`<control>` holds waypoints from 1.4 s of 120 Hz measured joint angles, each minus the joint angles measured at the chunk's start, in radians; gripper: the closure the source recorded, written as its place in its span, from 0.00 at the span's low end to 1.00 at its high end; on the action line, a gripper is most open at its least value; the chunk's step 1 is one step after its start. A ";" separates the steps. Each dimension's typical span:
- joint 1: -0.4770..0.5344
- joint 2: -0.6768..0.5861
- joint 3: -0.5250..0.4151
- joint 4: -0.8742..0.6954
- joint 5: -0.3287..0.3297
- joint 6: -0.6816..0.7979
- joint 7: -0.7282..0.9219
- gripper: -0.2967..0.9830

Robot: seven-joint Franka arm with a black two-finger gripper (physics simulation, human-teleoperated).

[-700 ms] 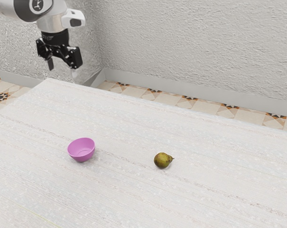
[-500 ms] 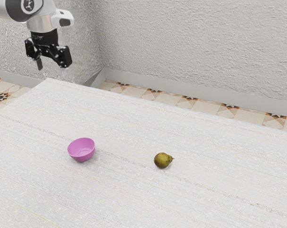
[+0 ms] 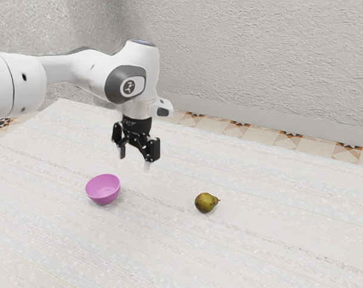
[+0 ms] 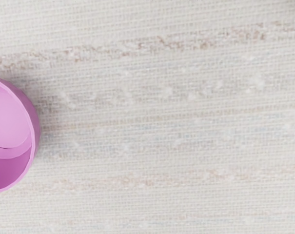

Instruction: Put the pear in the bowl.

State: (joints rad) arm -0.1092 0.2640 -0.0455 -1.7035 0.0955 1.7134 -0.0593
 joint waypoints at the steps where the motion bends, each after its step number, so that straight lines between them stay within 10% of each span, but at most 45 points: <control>1: -0.001 0.004 -0.004 0.000 -0.001 0.004 0.000 0.23; 168: -0.024 0.410 -0.143 0.182 -0.014 0.404 0.193 0.23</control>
State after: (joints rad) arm -0.1334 0.6741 -0.1881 -1.5212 0.0813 2.1174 0.1340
